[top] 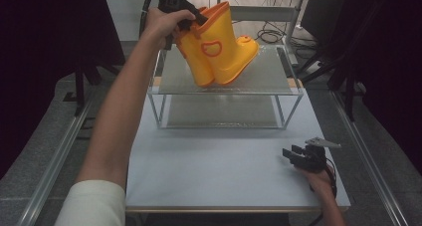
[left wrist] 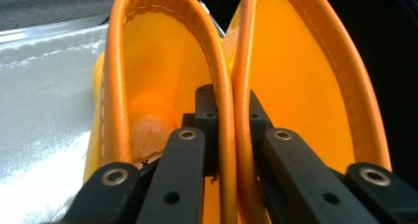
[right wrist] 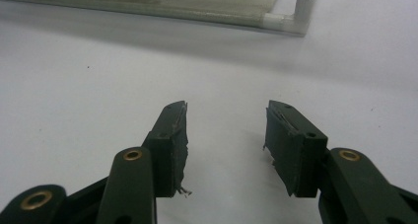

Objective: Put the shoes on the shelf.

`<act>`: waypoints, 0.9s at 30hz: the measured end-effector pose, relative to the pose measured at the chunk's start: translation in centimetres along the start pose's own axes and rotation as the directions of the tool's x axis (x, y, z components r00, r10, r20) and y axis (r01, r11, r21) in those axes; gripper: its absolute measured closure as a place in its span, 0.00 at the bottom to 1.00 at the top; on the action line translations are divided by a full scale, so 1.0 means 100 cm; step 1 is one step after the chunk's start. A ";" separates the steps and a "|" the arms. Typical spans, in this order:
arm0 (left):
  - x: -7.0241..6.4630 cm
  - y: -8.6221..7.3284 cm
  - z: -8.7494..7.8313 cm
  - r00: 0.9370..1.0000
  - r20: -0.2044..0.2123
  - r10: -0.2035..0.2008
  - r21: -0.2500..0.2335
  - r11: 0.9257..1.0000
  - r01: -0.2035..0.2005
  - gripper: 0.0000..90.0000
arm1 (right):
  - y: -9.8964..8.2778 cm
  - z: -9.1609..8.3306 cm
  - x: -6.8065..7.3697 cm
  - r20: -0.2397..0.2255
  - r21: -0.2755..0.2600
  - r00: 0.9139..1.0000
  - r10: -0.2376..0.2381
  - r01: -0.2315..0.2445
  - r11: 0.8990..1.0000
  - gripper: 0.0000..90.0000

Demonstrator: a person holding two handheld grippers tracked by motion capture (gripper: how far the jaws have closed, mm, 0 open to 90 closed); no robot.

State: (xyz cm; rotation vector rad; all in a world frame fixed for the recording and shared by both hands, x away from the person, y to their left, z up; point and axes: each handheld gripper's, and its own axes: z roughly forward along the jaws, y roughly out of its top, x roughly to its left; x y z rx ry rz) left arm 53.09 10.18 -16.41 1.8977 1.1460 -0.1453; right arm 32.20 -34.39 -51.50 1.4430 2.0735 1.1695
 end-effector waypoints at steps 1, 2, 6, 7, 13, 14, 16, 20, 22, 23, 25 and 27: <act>0.002 0.001 0.002 1.000 -0.006 -0.006 -0.002 1.000 0.006 0.92 | 0.000 0.000 0.000 -0.001 0.000 1.000 0.001 -0.001 1.000 0.56; 0.003 0.001 0.004 1.000 -0.008 -0.013 -0.008 1.000 0.013 0.92 | 0.000 0.000 0.000 -0.001 0.001 1.000 0.001 -0.001 1.000 0.56; 0.009 0.003 0.009 0.999 -0.040 -0.030 -0.009 1.000 0.029 0.92 | 0.000 0.000 0.000 -0.003 0.002 1.000 0.001 -0.001 1.000 0.56; 0.010 0.003 0.010 0.998 -0.048 -0.033 -0.011 0.999 0.033 0.92 | 0.000 0.000 0.000 -0.003 0.002 1.000 0.000 0.000 1.000 0.56; 0.012 0.004 0.014 0.995 -0.090 -0.054 -0.021 0.998 0.052 0.92 | 0.000 0.001 0.000 -0.002 0.003 1.000 -0.003 0.003 1.000 0.56; 0.013 0.004 0.014 0.994 -0.097 -0.053 -0.015 0.999 0.052 0.92 | 0.000 0.001 0.000 -0.003 0.003 1.000 -0.003 0.003 1.000 0.56; 0.013 0.004 0.016 0.992 -0.104 -0.065 -0.018 0.998 0.063 0.92 | 0.000 0.001 0.000 -0.002 0.004 1.000 -0.003 0.003 1.000 0.56; 0.013 0.004 0.021 0.992 -0.109 -0.060 -0.008 0.998 0.060 0.91 | 0.000 0.001 0.000 -0.003 0.003 1.000 -0.004 0.004 1.000 0.56; 0.014 0.004 0.023 0.992 -0.112 -0.064 -0.007 0.998 0.063 0.91 | 0.000 0.001 0.000 -0.003 0.003 1.000 -0.003 0.003 1.000 0.56; 0.015 0.004 0.023 0.991 -0.115 -0.063 -0.003 0.998 0.063 0.91 | 0.000 0.001 0.000 -0.003 0.004 1.000 -0.003 0.003 1.000 0.56; 0.015 0.004 0.026 0.990 -0.117 -0.073 -0.006 0.997 0.073 0.91 | 0.000 0.001 0.000 -0.004 0.004 1.000 -0.004 0.004 1.000 0.56; 0.015 0.005 0.028 0.989 -0.125 -0.073 -0.003 0.997 0.073 0.91 | 0.000 0.000 0.001 -0.004 0.004 1.000 -0.005 0.005 1.000 0.56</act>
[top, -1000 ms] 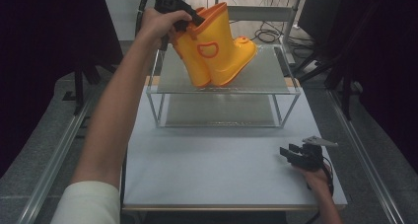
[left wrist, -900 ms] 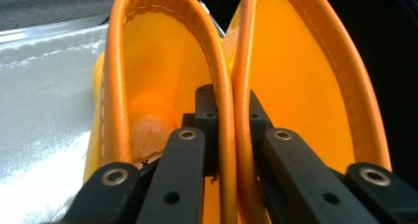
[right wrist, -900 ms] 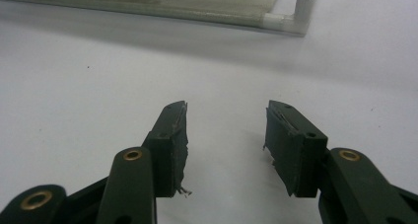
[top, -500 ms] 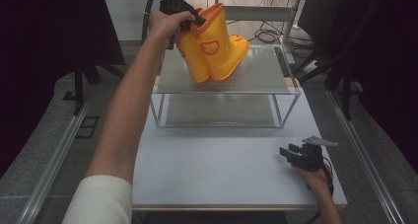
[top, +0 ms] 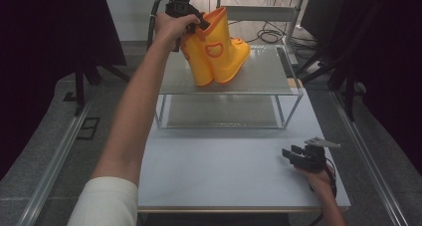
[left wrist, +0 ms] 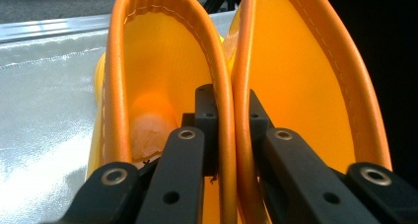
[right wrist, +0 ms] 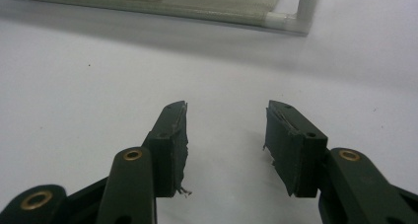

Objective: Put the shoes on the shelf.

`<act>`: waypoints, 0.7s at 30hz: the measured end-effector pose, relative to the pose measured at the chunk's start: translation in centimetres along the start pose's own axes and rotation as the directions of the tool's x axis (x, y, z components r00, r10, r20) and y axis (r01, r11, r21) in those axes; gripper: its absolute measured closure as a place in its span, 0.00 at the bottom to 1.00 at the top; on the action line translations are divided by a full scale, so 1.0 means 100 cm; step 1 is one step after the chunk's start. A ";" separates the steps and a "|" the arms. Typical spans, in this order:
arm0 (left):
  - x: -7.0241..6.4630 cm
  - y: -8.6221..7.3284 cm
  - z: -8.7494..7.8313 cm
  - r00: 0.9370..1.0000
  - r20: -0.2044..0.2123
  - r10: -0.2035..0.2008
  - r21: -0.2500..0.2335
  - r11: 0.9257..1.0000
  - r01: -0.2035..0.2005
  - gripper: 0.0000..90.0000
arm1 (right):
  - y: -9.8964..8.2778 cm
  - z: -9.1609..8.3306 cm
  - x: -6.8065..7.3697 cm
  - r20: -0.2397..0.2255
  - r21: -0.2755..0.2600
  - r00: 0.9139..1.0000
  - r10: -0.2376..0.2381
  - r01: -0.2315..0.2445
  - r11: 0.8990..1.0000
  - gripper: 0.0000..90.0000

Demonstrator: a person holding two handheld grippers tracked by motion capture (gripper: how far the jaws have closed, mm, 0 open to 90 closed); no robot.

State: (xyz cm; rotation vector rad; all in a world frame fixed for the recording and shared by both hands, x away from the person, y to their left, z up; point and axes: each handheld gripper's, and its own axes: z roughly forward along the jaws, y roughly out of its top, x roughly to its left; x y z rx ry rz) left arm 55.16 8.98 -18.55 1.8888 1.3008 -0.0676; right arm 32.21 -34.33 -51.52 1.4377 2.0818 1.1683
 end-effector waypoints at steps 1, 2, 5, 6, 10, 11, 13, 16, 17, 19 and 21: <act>0.000 0.000 0.001 1.000 -0.006 0.003 0.004 1.000 -0.003 0.91 | 0.000 0.000 0.000 0.000 0.000 1.000 0.001 -0.001 1.000 0.56; 0.000 0.000 0.003 1.000 -0.011 0.000 0.005 1.000 0.000 0.91 | 0.000 0.000 0.000 0.000 -0.001 1.000 0.000 0.000 1.000 0.56; -0.001 0.001 0.005 1.000 -0.023 -0.004 0.005 1.000 0.004 0.91 | 0.000 0.000 0.000 0.000 0.001 1.000 -0.001 0.001 1.000 0.56; -0.001 0.001 0.005 1.000 -0.025 -0.005 0.004 1.000 0.005 0.91 | 0.000 0.000 0.000 0.000 0.001 1.000 -0.001 0.001 1.000 0.56; -0.002 0.001 0.007 0.999 -0.035 -0.006 0.003 1.000 0.007 0.91 | 0.000 0.000 0.000 -0.001 0.002 1.000 0.000 0.000 1.000 0.56; -0.002 0.001 0.008 0.999 -0.035 -0.006 0.000 1.000 0.006 0.90 | 0.000 0.000 0.000 -0.001 0.002 1.000 -0.001 0.001 1.000 0.56; -0.003 0.001 0.008 1.000 -0.022 -0.005 -0.011 1.000 0.005 0.89 | 0.000 0.000 0.000 0.001 0.000 1.000 -0.003 0.003 1.000 0.56; -0.008 0.002 0.011 1.000 -0.016 0.007 -0.019 1.000 -0.007 0.89 | 0.000 0.000 0.000 0.000 -0.001 1.000 -0.002 0.002 1.000 0.56; -0.010 0.002 0.013 1.000 -0.015 0.006 -0.025 1.000 -0.007 0.88 | 0.000 0.000 0.000 0.001 -0.002 1.000 -0.003 0.003 1.000 0.56; -0.011 0.002 0.014 1.000 0.011 0.008 -0.037 0.999 -0.007 0.86 | 0.000 0.000 0.000 0.001 -0.003 1.000 -0.004 0.004 1.000 0.56; -0.013 0.003 0.016 1.000 0.018 0.004 -0.032 0.999 -0.003 0.84 | 0.000 0.000 0.000 0.000 -0.003 1.000 -0.004 0.004 1.000 0.56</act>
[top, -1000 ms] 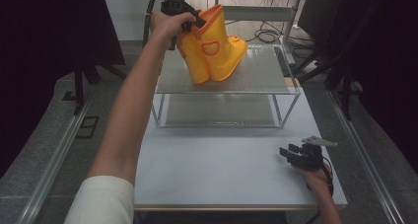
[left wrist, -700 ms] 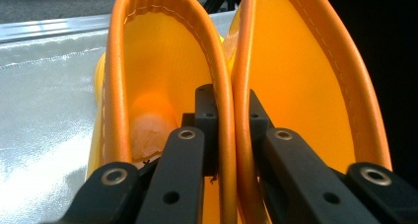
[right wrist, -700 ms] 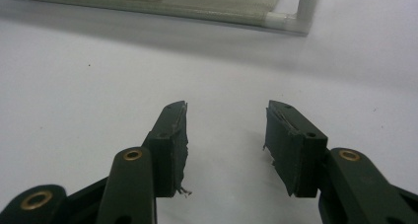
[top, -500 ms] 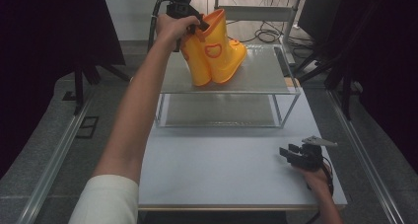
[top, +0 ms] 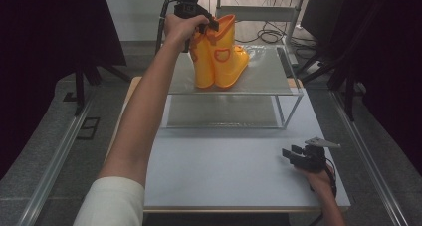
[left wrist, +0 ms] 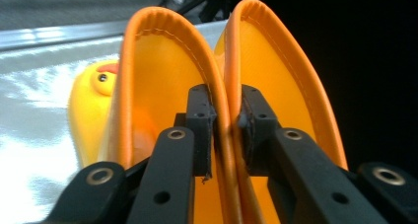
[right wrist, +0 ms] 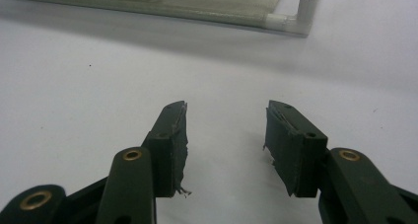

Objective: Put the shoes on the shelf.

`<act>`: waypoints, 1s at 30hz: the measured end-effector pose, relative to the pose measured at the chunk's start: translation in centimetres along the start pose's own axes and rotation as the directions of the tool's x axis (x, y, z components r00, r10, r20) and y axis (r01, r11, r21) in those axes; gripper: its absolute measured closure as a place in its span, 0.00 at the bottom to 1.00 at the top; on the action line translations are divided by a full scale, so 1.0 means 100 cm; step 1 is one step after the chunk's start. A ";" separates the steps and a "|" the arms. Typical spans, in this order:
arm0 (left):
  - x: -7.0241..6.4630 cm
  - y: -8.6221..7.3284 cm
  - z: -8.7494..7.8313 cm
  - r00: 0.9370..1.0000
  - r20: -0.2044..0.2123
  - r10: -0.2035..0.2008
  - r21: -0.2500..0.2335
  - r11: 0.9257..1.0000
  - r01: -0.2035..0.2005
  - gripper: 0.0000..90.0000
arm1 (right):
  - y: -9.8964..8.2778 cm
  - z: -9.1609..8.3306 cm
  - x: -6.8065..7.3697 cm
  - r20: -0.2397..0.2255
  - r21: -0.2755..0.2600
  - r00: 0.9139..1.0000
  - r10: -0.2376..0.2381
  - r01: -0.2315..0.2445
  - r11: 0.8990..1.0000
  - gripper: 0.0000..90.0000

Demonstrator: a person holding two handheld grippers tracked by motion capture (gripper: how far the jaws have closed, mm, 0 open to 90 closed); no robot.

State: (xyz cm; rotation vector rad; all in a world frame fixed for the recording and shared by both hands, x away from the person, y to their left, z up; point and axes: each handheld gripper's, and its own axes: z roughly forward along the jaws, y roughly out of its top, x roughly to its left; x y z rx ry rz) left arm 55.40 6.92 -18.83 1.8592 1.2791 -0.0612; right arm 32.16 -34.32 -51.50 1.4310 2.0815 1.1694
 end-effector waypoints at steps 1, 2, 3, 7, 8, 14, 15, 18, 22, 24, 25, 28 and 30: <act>-0.001 0.000 0.001 1.000 -0.001 -0.001 -0.003 1.000 0.001 0.84 | 0.000 0.000 0.000 -0.001 0.001 1.000 0.001 -0.001 1.000 0.56; -0.002 0.001 0.001 1.000 0.000 -0.002 -0.004 1.000 0.002 0.83 | 0.000 0.000 0.000 0.000 -0.001 1.000 -0.002 0.002 1.000 0.56; -0.002 0.001 0.001 1.000 0.005 0.002 0.000 1.000 -0.002 0.82 | 0.000 0.000 0.000 0.000 -0.001 1.000 -0.003 0.003 1.000 0.56; -0.003 0.002 -0.002 1.000 0.021 -0.005 -0.008 1.000 0.006 0.71 | 0.000 0.000 0.000 -0.003 0.001 1.000 0.001 -0.001 1.000 0.56; -0.002 0.002 -0.003 0.999 0.030 -0.012 -0.010 1.000 0.012 0.68 | 0.000 0.000 0.000 -0.002 0.001 1.000 -0.001 0.001 1.000 0.56; -0.001 0.002 -0.007 0.999 0.026 -0.022 -0.017 1.000 0.022 0.58 | 0.000 0.000 0.000 0.003 0.002 1.000 -0.005 0.005 1.000 0.56; -0.002 0.002 -0.007 0.999 0.026 -0.025 -0.016 1.000 0.026 0.55 | 0.000 0.001 0.000 0.003 0.003 1.000 -0.005 0.005 1.000 0.56; -0.006 0.003 -0.005 0.999 0.028 -0.038 -0.011 0.999 0.039 0.44 | 0.000 0.001 0.000 0.005 0.004 1.000 -0.006 0.005 1.000 0.56; -0.012 0.004 -0.002 0.999 0.016 -0.043 -0.007 0.999 0.043 0.38 | 0.000 0.001 0.000 0.005 0.004 1.000 -0.006 0.006 1.000 0.56; -0.015 0.006 -0.001 0.999 -0.013 -0.039 -0.002 0.999 0.039 0.35 | 0.000 0.001 0.001 0.004 0.006 1.000 -0.006 0.006 1.000 0.56; -0.017 0.007 0.000 0.999 -0.037 -0.034 -0.016 0.999 0.033 0.34 | 0.000 0.001 0.001 0.004 0.006 1.000 -0.008 0.008 1.000 0.56; -0.021 0.010 -0.003 0.998 -0.054 -0.031 -0.035 0.999 0.030 0.33 | 0.000 0.001 0.001 0.002 0.006 1.000 -0.009 0.009 1.000 0.56; -0.024 0.011 -0.004 0.998 -0.057 -0.025 -0.032 0.999 0.024 0.33 | 0.000 0.001 0.001 0.001 0.006 1.000 -0.010 0.010 1.000 0.56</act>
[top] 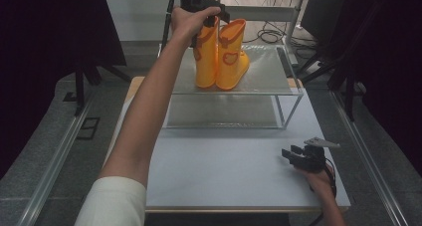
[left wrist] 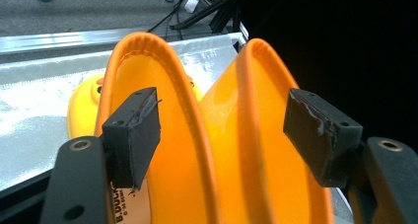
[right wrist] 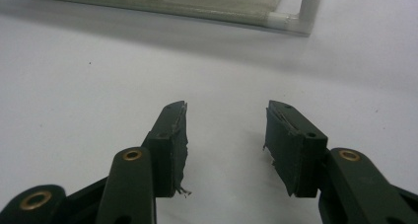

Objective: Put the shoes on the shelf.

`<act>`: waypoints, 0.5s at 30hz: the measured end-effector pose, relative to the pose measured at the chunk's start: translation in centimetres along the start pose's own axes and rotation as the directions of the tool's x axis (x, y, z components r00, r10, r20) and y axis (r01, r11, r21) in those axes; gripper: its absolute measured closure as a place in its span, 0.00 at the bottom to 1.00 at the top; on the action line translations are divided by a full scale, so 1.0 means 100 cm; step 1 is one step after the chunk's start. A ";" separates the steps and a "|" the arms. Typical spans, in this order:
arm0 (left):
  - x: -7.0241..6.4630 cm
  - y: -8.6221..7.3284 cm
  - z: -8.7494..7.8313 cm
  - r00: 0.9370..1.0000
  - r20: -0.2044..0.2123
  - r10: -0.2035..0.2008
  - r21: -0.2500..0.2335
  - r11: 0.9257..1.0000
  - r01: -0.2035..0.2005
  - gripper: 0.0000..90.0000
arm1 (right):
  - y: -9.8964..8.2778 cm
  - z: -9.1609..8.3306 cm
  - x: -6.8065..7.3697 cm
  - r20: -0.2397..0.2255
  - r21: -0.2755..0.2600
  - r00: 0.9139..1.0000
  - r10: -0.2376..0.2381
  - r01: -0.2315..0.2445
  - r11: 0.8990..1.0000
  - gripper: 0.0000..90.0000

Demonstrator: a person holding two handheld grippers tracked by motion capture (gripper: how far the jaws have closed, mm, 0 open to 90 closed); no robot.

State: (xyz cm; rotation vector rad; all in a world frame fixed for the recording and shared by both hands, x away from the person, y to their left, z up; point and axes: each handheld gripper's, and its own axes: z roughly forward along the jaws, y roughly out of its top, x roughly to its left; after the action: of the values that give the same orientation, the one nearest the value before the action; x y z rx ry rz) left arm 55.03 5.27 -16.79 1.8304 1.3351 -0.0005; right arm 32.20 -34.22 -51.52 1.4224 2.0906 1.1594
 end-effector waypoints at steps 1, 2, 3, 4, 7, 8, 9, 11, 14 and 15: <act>-0.001 0.000 -0.001 1.000 -0.001 -0.001 -0.001 1.000 0.001 0.33 | 0.000 0.000 0.000 0.000 0.000 1.000 0.000 0.000 1.000 0.56; -0.002 0.001 -0.002 1.000 -0.002 0.001 -0.008 1.000 -0.001 0.33 | 0.000 0.000 0.000 -0.001 0.000 1.000 0.001 -0.001 1.000 0.56; -0.002 0.002 -0.004 1.000 -0.007 0.014 -0.013 1.000 -0.014 0.33 | 0.000 0.000 0.000 -0.002 0.000 1.000 0.000 0.000 1.000 0.56; -0.003 0.002 -0.007 1.000 -0.006 0.017 -0.023 1.000 -0.017 0.33 | 0.000 0.000 0.000 -0.002 0.000 1.000 0.001 -0.001 1.000 0.56; -0.003 0.004 -0.014 1.000 -0.001 0.013 -0.039 0.999 -0.013 0.33 | 0.000 0.000 0.000 -0.002 0.000 1.000 0.000 0.000 1.000 0.56; -0.003 0.004 -0.018 1.000 -0.002 0.016 -0.048 0.999 -0.016 0.33 | 0.000 0.000 0.000 -0.002 0.000 1.000 -0.001 0.001 1.000 0.56; -0.002 0.004 -0.021 1.000 -0.001 0.022 -0.058 0.998 -0.022 0.34 | 0.000 0.000 0.000 -0.001 0.001 1.000 -0.001 0.001 1.000 0.56; -0.002 0.004 -0.029 0.999 0.010 0.032 -0.069 0.997 -0.031 0.36 | 0.000 0.000 0.000 -0.001 0.002 1.000 0.000 0.000 1.000 0.56; -0.002 0.004 -0.040 0.998 0.014 0.057 -0.091 0.994 -0.056 0.42 | 0.000 0.000 0.000 0.001 0.001 1.000 0.000 0.000 1.000 0.56; -0.002 0.003 -0.044 0.998 0.018 0.062 -0.097 0.993 -0.060 0.44 | 0.000 0.000 0.000 0.002 0.002 1.000 -0.001 0.001 1.000 0.56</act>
State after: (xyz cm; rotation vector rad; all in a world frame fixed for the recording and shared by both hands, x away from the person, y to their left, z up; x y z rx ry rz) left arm 53.23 7.84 -13.68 1.7843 1.2424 0.0759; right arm 32.20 -34.19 -51.53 1.4227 2.0919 1.1547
